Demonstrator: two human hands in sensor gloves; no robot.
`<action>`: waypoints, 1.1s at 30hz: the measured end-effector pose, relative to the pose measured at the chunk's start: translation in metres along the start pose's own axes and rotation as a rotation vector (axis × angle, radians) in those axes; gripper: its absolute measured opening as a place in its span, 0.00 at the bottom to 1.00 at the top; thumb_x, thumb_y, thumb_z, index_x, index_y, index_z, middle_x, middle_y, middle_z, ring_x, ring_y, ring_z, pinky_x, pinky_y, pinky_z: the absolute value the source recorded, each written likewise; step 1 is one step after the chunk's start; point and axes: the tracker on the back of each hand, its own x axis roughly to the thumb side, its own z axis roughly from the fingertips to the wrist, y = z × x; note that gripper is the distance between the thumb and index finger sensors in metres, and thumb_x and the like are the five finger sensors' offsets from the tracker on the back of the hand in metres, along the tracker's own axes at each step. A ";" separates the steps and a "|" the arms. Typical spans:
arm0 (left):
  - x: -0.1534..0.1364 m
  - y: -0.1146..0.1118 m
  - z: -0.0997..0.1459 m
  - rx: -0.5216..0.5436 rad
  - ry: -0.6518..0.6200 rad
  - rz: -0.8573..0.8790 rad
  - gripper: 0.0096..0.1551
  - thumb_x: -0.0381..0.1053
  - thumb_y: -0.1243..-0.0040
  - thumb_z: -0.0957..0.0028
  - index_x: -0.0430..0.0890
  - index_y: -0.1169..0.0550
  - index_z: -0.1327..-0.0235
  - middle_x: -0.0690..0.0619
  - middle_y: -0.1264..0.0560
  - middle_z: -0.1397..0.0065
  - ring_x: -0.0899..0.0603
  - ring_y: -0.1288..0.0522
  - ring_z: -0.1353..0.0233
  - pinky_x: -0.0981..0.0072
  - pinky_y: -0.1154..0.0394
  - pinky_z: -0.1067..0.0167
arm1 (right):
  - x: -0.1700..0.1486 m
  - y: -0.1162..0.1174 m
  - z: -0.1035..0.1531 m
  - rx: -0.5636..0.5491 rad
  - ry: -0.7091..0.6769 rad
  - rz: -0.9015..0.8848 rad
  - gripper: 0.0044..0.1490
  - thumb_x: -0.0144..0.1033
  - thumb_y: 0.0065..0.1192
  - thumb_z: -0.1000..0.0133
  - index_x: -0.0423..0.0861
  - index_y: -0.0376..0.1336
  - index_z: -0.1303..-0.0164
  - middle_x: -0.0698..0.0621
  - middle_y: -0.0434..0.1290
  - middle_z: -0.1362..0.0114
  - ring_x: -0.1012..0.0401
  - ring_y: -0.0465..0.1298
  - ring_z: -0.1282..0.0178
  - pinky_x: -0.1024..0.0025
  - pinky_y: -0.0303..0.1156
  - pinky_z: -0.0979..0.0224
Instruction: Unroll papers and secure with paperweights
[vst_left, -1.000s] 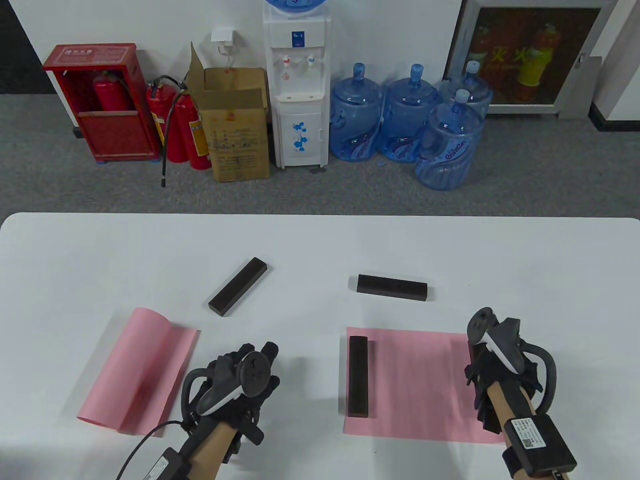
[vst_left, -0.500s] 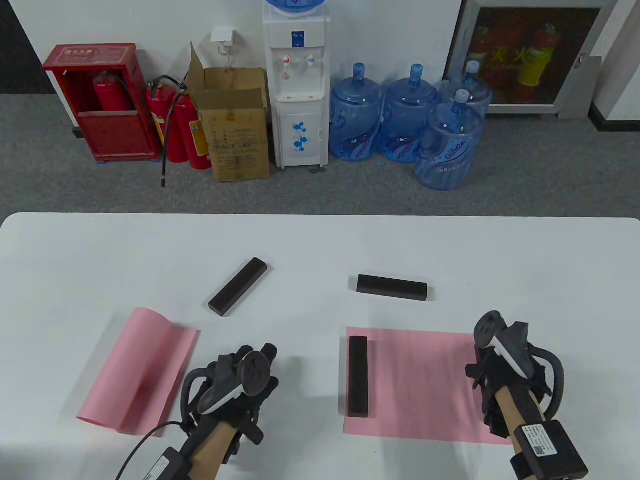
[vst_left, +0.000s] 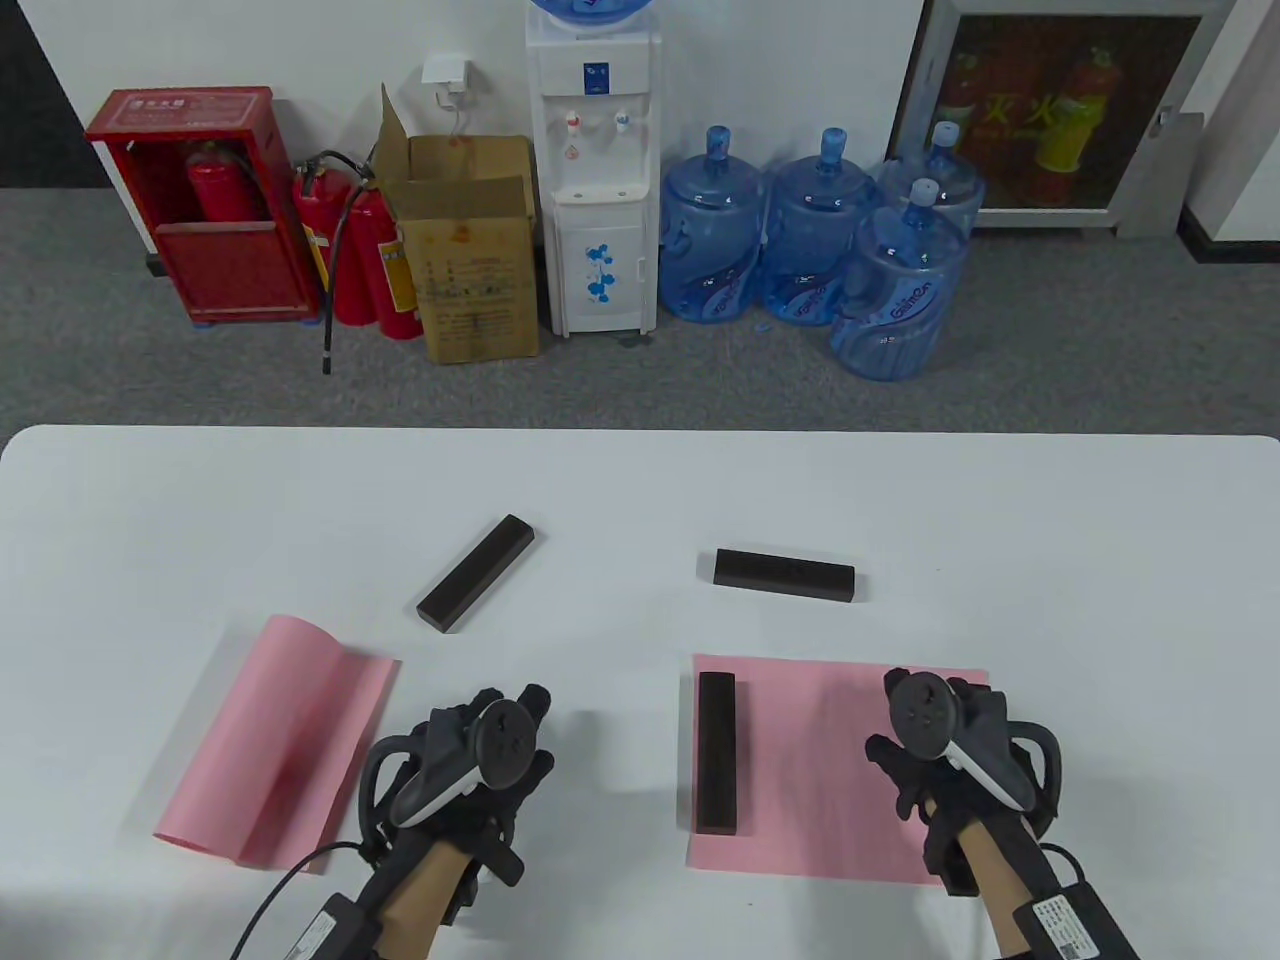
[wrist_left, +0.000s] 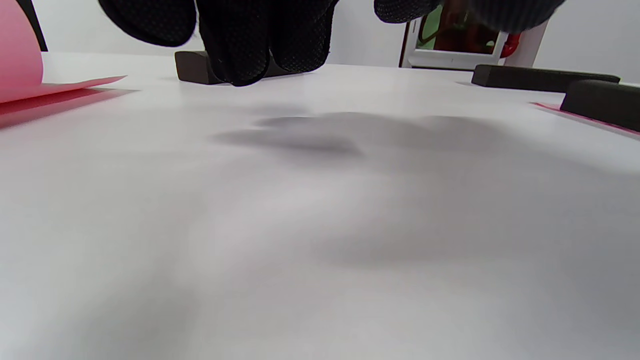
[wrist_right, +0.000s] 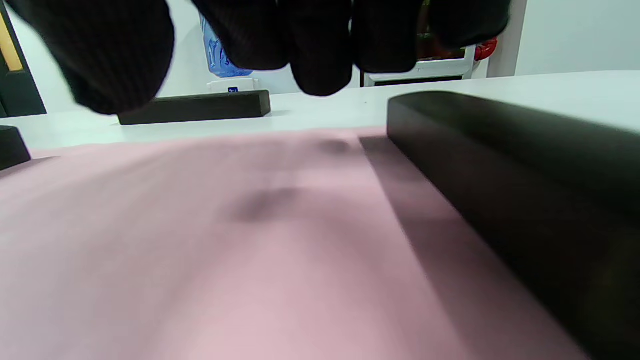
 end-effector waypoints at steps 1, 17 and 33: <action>-0.001 0.003 0.000 0.004 0.005 0.011 0.40 0.70 0.53 0.48 0.69 0.45 0.20 0.44 0.37 0.14 0.32 0.32 0.21 0.32 0.38 0.28 | -0.003 0.000 0.001 0.000 0.009 -0.001 0.49 0.58 0.64 0.56 0.51 0.57 0.23 0.46 0.60 0.20 0.43 0.58 0.18 0.39 0.55 0.22; -0.131 0.090 0.012 0.068 0.419 -0.127 0.34 0.53 0.51 0.43 0.67 0.42 0.21 0.46 0.35 0.15 0.33 0.31 0.21 0.32 0.37 0.28 | -0.016 -0.002 0.004 -0.025 0.019 -0.038 0.49 0.57 0.63 0.55 0.52 0.57 0.23 0.47 0.58 0.19 0.43 0.55 0.16 0.38 0.52 0.21; -0.217 0.025 0.029 -0.135 0.626 0.194 0.42 0.70 0.53 0.48 0.69 0.50 0.19 0.43 0.41 0.11 0.30 0.37 0.17 0.31 0.40 0.26 | -0.021 -0.003 0.006 -0.018 0.031 -0.054 0.50 0.57 0.64 0.55 0.51 0.56 0.22 0.47 0.57 0.19 0.43 0.54 0.16 0.38 0.52 0.21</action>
